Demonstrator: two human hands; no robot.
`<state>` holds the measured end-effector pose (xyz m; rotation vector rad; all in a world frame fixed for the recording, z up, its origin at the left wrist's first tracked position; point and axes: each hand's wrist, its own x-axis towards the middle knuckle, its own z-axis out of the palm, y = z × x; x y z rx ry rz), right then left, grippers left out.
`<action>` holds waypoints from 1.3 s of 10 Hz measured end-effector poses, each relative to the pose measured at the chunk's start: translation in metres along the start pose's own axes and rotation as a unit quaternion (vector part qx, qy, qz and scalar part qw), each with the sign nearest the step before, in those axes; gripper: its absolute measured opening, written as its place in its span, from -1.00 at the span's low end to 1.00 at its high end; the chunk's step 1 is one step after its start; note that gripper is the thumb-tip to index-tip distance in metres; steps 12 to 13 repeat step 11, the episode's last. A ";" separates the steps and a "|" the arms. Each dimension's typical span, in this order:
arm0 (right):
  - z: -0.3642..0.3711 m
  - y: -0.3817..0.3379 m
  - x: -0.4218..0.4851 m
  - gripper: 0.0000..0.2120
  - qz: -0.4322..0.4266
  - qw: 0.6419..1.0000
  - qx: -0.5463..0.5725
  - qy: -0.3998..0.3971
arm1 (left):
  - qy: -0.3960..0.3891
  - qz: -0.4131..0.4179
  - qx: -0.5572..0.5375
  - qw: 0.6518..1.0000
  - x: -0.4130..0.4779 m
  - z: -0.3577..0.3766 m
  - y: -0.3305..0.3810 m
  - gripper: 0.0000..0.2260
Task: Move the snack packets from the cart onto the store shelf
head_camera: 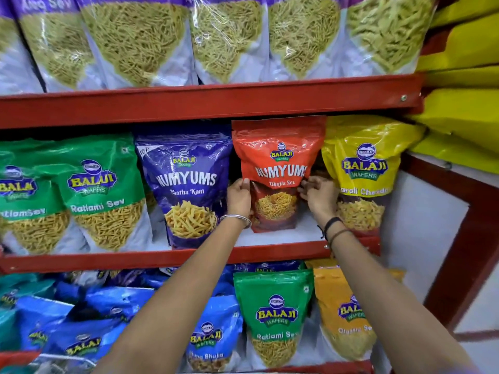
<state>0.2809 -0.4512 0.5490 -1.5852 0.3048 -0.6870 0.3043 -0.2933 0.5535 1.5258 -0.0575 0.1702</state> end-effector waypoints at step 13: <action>-0.052 0.044 -0.069 -0.42 -0.034 0.994 -0.025 -0.100 | -0.233 0.083 0.200 0.948 -0.069 -0.061 -0.034 -0.34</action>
